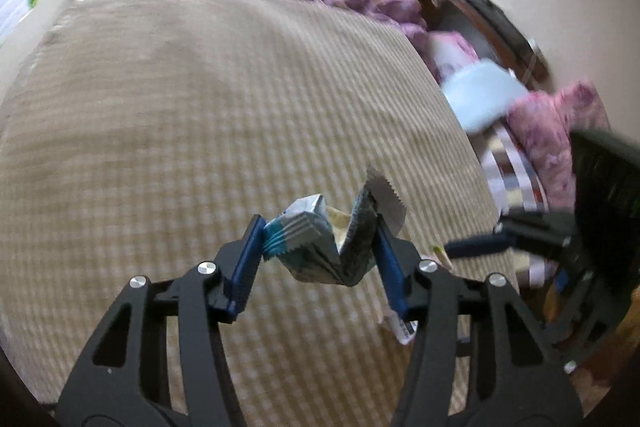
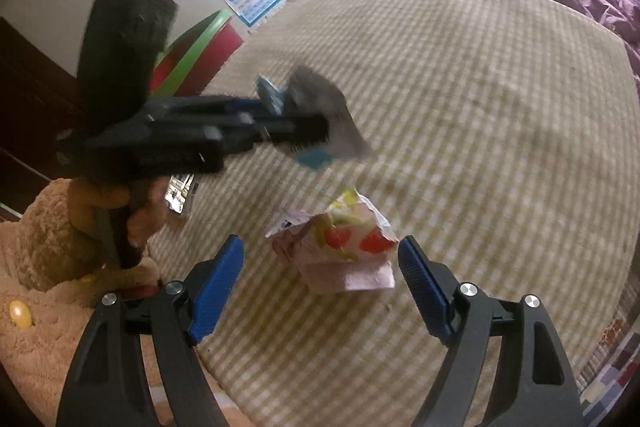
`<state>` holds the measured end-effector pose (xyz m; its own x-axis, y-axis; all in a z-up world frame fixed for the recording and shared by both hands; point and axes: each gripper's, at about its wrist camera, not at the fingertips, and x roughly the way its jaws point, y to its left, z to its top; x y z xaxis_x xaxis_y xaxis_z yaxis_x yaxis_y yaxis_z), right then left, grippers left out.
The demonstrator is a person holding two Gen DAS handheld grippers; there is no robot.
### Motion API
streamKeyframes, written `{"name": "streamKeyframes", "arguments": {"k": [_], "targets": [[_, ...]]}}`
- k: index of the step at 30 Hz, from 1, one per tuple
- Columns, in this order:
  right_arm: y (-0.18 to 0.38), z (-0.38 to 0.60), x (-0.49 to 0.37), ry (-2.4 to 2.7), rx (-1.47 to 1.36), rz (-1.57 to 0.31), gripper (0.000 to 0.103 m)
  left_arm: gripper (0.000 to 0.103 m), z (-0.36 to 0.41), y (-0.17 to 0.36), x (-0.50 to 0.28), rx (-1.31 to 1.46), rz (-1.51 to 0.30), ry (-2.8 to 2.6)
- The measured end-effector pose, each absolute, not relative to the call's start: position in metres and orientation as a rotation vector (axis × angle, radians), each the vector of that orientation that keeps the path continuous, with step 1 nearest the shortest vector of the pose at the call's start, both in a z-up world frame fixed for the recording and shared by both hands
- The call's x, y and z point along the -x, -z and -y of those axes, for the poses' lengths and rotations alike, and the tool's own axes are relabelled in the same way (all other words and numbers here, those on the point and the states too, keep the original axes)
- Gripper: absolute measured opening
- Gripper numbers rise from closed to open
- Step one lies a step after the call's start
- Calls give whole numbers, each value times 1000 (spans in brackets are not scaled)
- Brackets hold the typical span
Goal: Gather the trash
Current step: 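Grasp the white-blue wrapper with the left tool while the right tool grasps the strawberry-print wrapper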
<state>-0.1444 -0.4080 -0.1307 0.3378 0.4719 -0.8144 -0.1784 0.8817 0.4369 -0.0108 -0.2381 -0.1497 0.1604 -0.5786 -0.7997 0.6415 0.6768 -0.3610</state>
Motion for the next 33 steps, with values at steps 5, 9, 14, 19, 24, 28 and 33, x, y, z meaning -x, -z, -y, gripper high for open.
{"name": "streamKeyframes", "arguments": {"k": [5, 9, 14, 19, 24, 28, 33], "targets": [[135, 395, 145, -412, -193, -1143, 68, 51, 210, 127, 0, -3, -1019, 759], [131, 386, 143, -427, -187, -1102, 41, 51, 178, 114, -12, 85, -971, 654], [126, 379, 123, -432, -157, -1088, 31, 51, 140, 100, -21, 158, -913, 521], [127, 380, 117, -425, -214, -1102, 66, 51, 114, 94, -20, 167, -884, 435], [131, 389, 125, -393, -312, -1117, 76, 51, 102, 92, -24, 183, -875, 387], [141, 388, 125, -371, -363, -1141, 76, 51, 101, 94, -24, 189, -878, 384], [142, 376, 117, -361, -309, -1144, 57, 51, 92, 96, -25, 184, -872, 381]]}}
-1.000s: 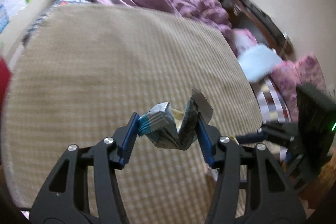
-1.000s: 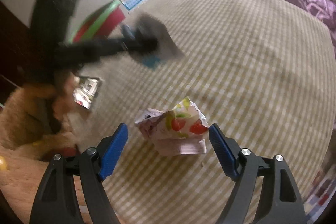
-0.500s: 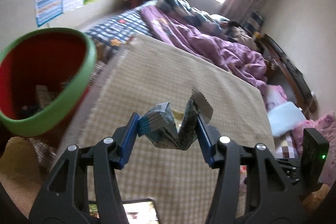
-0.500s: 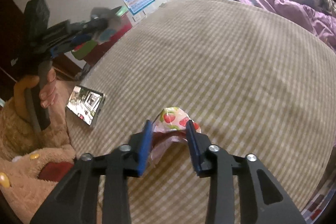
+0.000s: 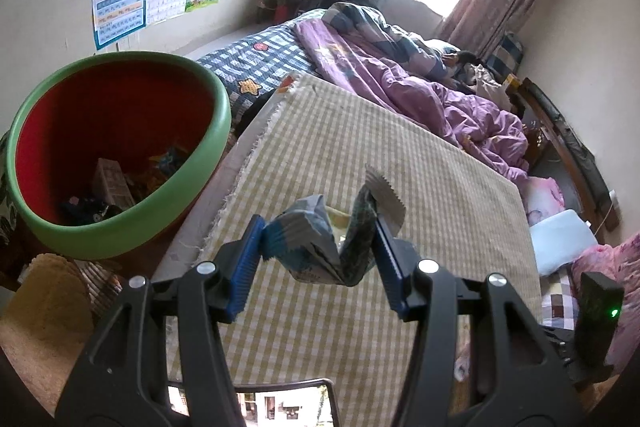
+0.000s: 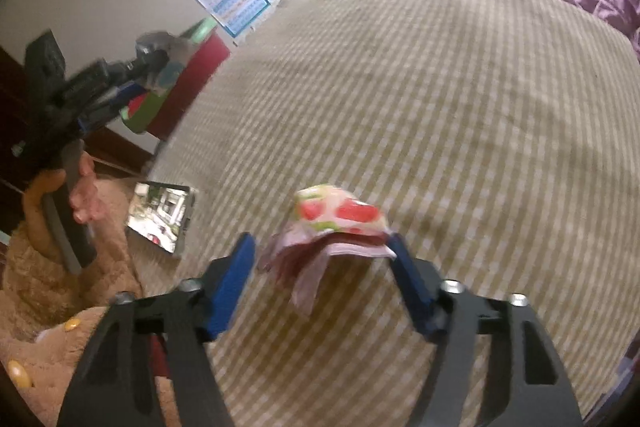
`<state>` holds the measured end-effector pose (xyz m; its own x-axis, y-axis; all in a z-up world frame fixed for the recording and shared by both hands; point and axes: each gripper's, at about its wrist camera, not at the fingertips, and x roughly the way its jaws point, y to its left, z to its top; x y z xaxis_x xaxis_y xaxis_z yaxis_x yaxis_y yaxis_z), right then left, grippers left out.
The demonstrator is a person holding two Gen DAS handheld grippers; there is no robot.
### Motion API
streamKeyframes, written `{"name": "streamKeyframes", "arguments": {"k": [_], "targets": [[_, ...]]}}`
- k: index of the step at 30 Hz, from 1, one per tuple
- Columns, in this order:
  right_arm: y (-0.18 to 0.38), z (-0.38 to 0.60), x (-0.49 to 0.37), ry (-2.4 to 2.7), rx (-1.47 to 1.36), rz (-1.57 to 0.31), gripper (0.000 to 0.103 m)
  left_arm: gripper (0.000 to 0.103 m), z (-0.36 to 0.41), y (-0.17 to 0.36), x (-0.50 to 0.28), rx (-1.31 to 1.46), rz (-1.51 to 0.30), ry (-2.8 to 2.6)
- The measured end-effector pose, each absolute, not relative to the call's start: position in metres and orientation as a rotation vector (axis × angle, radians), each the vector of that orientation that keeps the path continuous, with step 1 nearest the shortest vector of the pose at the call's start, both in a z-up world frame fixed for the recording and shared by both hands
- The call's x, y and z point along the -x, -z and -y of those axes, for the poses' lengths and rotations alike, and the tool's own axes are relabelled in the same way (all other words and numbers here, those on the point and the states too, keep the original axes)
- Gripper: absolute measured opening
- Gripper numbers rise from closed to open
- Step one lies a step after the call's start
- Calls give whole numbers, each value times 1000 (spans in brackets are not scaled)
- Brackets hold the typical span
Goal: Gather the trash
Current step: 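Carry both wrappers over the red bucket and open both tools to drop them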
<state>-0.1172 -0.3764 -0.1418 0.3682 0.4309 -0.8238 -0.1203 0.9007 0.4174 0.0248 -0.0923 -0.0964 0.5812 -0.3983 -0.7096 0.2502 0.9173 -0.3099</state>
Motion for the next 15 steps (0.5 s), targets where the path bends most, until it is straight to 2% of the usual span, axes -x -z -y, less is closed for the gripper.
{"name": "streamKeyframes", "arguments": {"k": [15], "targets": [[119, 356, 85, -416, -298, -1042, 56, 51, 70, 97, -29, 215, -854, 305]]}}
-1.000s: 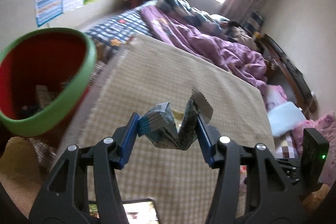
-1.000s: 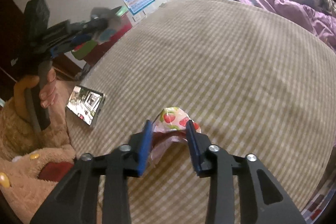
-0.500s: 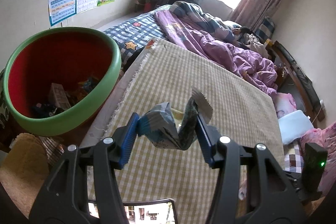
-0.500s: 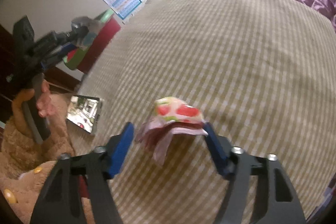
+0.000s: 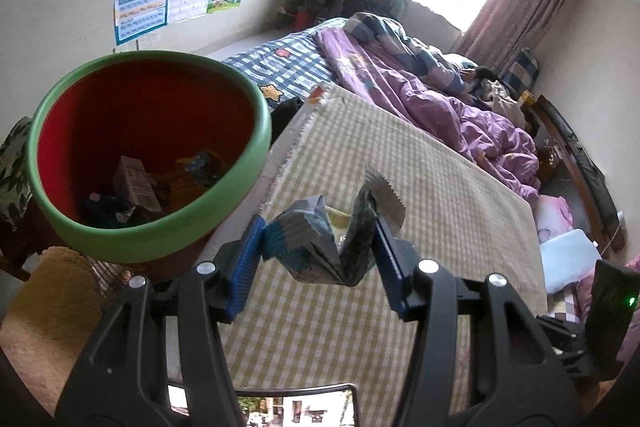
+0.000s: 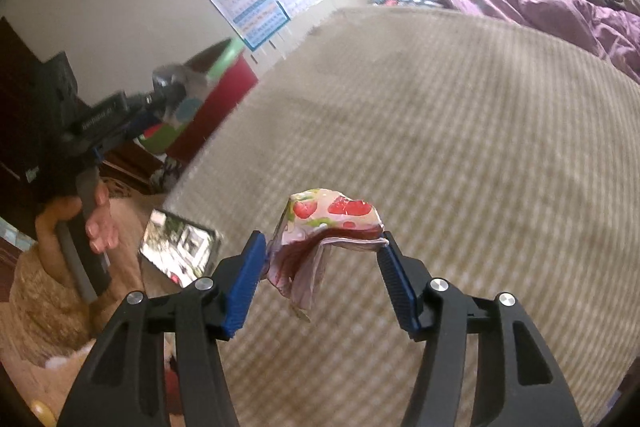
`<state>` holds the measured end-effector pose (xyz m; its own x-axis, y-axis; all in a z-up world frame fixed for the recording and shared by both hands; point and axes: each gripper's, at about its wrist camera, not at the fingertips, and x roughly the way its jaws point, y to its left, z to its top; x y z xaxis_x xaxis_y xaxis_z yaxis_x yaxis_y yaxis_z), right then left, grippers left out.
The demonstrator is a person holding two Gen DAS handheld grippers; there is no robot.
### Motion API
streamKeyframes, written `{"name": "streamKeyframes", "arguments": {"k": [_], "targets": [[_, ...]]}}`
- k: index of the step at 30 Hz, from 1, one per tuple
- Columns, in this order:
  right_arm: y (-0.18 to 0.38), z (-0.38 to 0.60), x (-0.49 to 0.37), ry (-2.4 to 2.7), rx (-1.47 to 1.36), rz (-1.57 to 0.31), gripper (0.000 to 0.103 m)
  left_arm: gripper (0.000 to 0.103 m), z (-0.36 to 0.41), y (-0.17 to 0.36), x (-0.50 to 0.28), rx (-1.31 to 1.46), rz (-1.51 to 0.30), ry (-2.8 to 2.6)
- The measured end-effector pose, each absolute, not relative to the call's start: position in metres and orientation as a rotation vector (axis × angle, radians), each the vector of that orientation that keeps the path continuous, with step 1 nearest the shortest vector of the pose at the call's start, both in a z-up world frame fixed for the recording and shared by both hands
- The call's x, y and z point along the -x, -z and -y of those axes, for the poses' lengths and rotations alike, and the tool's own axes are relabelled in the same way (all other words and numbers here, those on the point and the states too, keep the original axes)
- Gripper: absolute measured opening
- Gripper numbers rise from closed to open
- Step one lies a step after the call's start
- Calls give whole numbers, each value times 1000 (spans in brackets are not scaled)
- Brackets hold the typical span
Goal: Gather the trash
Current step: 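Carry both wrappers over the red bucket and open both tools to drop them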
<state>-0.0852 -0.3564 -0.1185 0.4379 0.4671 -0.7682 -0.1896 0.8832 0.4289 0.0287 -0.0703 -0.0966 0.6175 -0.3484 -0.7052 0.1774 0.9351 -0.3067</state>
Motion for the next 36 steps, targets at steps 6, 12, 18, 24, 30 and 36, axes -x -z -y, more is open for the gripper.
{"name": "streamKeyframes", "arguments": {"k": [6, 12, 18, 24, 30, 36], "targets": [[107, 345, 67, -437, -284, -1001, 56, 51, 57, 94, -29, 224, -835, 273], [100, 335, 51, -450, -274, -968, 57, 51, 42, 90, -31, 221, -815, 230], [93, 314, 31, -484, -259, -943, 57, 51, 20, 87, -33, 218, -796, 167], [82, 286, 7, -544, -224, -907, 57, 51, -5, 80, -36, 225, -771, 98], [66, 251, -17, -614, -180, -858, 57, 51, -24, 80, -42, 238, -768, 54], [56, 221, -41, -655, -148, -824, 57, 51, -32, 83, -50, 234, -777, 34]]}}
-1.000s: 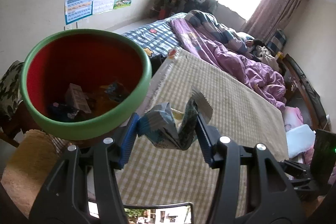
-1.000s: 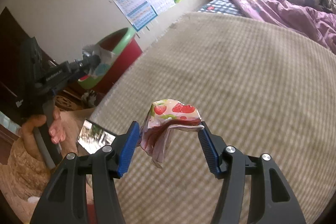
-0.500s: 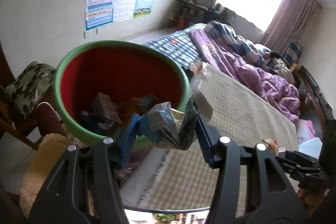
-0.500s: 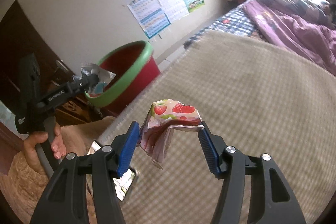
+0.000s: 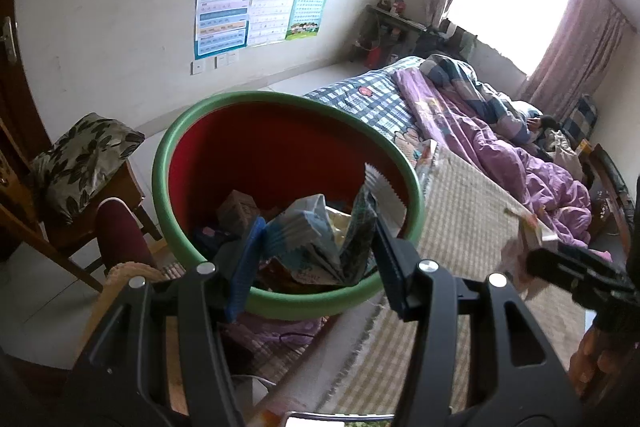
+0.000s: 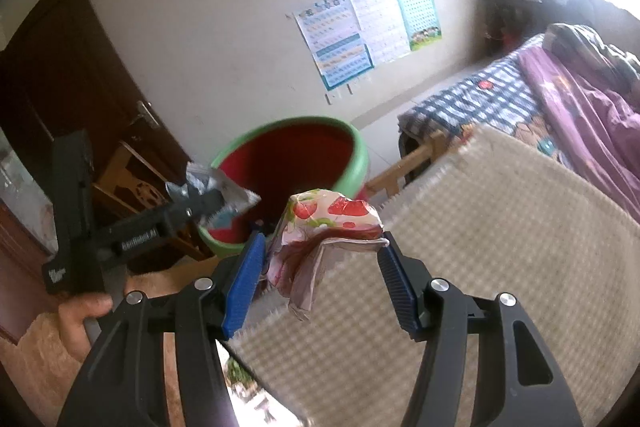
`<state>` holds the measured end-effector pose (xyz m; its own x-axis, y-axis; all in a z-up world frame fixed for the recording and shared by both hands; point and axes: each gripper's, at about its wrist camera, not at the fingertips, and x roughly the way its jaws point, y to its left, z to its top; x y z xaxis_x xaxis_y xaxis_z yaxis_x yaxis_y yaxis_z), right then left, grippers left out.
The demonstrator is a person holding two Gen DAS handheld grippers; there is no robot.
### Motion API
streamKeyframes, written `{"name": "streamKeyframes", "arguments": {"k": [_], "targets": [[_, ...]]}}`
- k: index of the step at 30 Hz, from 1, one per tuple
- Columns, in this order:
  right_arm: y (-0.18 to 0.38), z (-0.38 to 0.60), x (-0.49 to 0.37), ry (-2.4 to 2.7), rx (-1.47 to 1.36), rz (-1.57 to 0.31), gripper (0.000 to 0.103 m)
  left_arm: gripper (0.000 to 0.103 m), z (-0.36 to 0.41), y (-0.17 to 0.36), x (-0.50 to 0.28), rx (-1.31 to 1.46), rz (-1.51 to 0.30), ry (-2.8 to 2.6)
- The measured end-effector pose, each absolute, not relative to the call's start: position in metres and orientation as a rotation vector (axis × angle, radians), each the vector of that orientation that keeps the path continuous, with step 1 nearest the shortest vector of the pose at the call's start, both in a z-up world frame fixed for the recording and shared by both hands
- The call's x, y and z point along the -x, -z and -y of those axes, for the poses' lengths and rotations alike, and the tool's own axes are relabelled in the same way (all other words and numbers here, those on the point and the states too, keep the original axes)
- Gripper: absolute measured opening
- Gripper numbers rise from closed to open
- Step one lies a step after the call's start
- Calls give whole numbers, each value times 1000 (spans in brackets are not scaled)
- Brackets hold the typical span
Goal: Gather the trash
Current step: 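Carry both wrappers over the red bucket and open both tools to drop them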
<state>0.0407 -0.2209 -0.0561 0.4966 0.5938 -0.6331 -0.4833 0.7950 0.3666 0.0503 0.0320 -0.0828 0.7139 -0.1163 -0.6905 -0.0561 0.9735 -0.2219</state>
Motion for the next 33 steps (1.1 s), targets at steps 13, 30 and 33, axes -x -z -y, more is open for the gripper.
{"name": "streamKeyframes", "arguments": {"k": [13, 30, 33], "targets": [[53, 182, -81, -683, -124, -812, 57, 51, -38, 93, -69, 229, -819, -10], [60, 147, -106, -711, -96, -831, 57, 51, -46, 103, -86, 217, -869, -47], [62, 144, -107, -711, -90, -834, 57, 51, -44, 105, -87, 219, -880, -50]]}}
